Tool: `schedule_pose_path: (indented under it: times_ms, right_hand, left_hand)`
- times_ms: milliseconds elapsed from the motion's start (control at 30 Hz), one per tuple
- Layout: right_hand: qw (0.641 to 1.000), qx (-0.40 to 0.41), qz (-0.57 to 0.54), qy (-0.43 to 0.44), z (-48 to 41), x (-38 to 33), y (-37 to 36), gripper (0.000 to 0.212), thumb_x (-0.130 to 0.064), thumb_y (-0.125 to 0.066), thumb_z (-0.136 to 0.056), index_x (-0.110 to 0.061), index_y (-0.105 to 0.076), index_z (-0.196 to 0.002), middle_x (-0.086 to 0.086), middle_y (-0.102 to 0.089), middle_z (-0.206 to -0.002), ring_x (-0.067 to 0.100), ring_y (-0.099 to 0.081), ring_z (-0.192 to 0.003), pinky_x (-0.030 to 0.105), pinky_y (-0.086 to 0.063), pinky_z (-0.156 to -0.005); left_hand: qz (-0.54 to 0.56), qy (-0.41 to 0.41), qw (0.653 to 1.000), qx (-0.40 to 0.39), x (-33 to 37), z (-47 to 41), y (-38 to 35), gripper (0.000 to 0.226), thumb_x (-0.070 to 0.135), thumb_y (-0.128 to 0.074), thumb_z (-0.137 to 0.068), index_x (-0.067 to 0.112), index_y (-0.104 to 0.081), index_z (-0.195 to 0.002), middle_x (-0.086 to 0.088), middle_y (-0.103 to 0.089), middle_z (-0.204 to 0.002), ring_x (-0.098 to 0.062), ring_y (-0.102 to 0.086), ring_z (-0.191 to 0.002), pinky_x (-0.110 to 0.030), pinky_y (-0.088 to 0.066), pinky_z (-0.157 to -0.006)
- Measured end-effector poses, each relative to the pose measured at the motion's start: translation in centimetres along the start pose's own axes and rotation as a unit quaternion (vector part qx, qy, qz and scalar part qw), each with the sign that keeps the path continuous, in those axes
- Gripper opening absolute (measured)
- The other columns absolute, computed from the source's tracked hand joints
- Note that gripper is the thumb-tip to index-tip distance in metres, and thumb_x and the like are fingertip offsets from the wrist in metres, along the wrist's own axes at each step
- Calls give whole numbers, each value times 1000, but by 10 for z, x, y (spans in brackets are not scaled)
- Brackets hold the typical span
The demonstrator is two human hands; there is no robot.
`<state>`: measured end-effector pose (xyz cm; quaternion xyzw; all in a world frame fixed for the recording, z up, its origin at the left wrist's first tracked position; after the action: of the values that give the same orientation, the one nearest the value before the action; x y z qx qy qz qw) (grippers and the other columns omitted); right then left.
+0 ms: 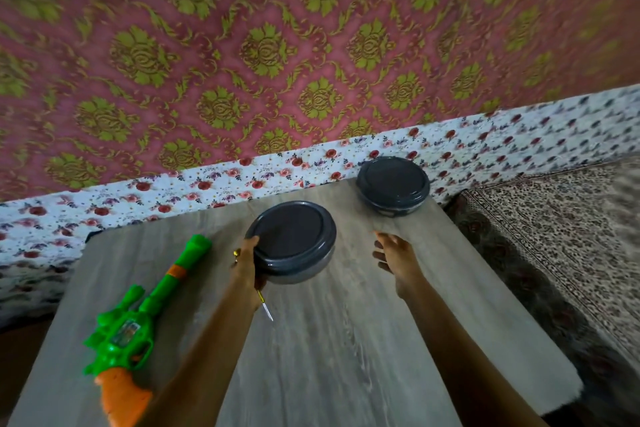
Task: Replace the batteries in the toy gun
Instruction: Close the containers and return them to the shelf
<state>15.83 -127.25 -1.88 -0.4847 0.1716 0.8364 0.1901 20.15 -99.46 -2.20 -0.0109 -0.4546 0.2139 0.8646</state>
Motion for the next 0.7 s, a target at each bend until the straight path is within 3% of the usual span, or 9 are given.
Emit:
schedule_pose_path:
  times_ms: [33, 100, 200, 267, 367, 467, 533, 633, 700]
  right_hand:
    - [1000, 3, -5, -4, -10, -2, 3, 43, -35, -48, -94, -9, -50, -127, 9, -56, -127, 24, -58, -107, 37, -44, -92]
    - [1000, 13, -19, -17, -29, -6, 8, 39, -33, -49, -94, -6, -52, -122, 9, -57, -120, 22, -56, -101, 34, -43, -87]
    - [997, 24, -53, -55, -70, -13, 20, 29, -34, -51, -92, -5, -57, -95, 9, -55, -91, 21, -52, -84, 35, -44, -82]
    - [994, 33, -67, -81, -95, -15, 25, 34, -38, -52, -91, -6, -52, -80, 8, -49, -75, 18, -47, -67, 33, -43, -70]
    - [984, 42, -125, -120, -133, -16, 33, 34, -38, -57, -89, -5, -49, -91, 6, -43, -66, 16, -39, -58, 27, -35, -59]
    - [967, 48, -196, -157, -160, -13, 34, 33, -36, -62, -86, -10, -48, -101, 4, -38, -66, 13, -34, -57, 23, -32, -54]
    - [958, 48, -223, -173, -177, -8, 30, 43, -37, -65, -83, -10, -49, -111, 4, -41, -71, 12, -36, -58, 22, -36, -56]
    - [951, 68, -240, -182, -193, -3, 29, 67, -38, -72, -77, -7, -44, -129, 7, -50, -95, 16, -46, -68, 26, -44, -72]
    - [951, 82, -237, -181, -200, -2, 30, 70, -36, -75, -73, -5, -45, -129, 6, -50, -87, 16, -46, -63, 26, -44, -63]
  left_hand:
    - [-1, 1, 1000, -1, 0, -4, -6, 41, 34, -61, -87, 8, -57, -118, -14, -63, -114, -23, -59, -95, -32, -50, -77]
    - [-6, -2, 1000, 4, 1, -11, -15, 47, 37, -63, -85, 11, -56, -123, -13, -61, -120, -23, -58, -100, -32, -52, -76]
    - [-14, 3, 999, 31, -1, -25, -35, 44, 39, -64, -83, 15, -56, -119, -11, -61, -115, -23, -58, -98, -31, -50, -66]
    - [-26, 2, 999, 38, -3, -35, -45, 38, 38, -64, -83, 16, -57, -114, -12, -61, -117, -26, -58, -100, -34, -52, -71]
    - [-49, -4, 998, 47, -7, -52, -59, 35, 35, -64, -85, 16, -57, -114, -10, -60, -119, -27, -57, -104, -40, -51, -81]
    - [-73, 1, 996, 59, -11, -64, -67, 29, 32, -62, -88, 16, -55, -111, -7, -58, -115, -24, -55, -102, -38, -51, -79]
    - [-80, 0, 994, 70, -12, -70, -69, 27, 32, -62, -88, 16, -56, -109, -6, -59, -113, -23, -56, -102, -34, -52, -73]
    - [-78, -4, 994, 81, -12, -76, -69, 27, 32, -63, -87, 17, -58, -108, -6, -60, -115, -24, -56, -105, -35, -51, -73]
    - [-78, 1, 993, 85, -14, -81, -69, 23, 33, -64, -86, 18, -60, -104, -6, -61, -115, -25, -57, -107, -36, -51, -76]
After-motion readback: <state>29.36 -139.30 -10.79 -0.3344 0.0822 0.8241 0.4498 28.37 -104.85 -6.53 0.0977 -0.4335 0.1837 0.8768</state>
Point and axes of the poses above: each hand's wrist, its own z-axis away from the middle knuckle, its own y-axis out of the back of the hand, x = y × z, the point moved 7 cm from there along -z, towards the middle knuckle
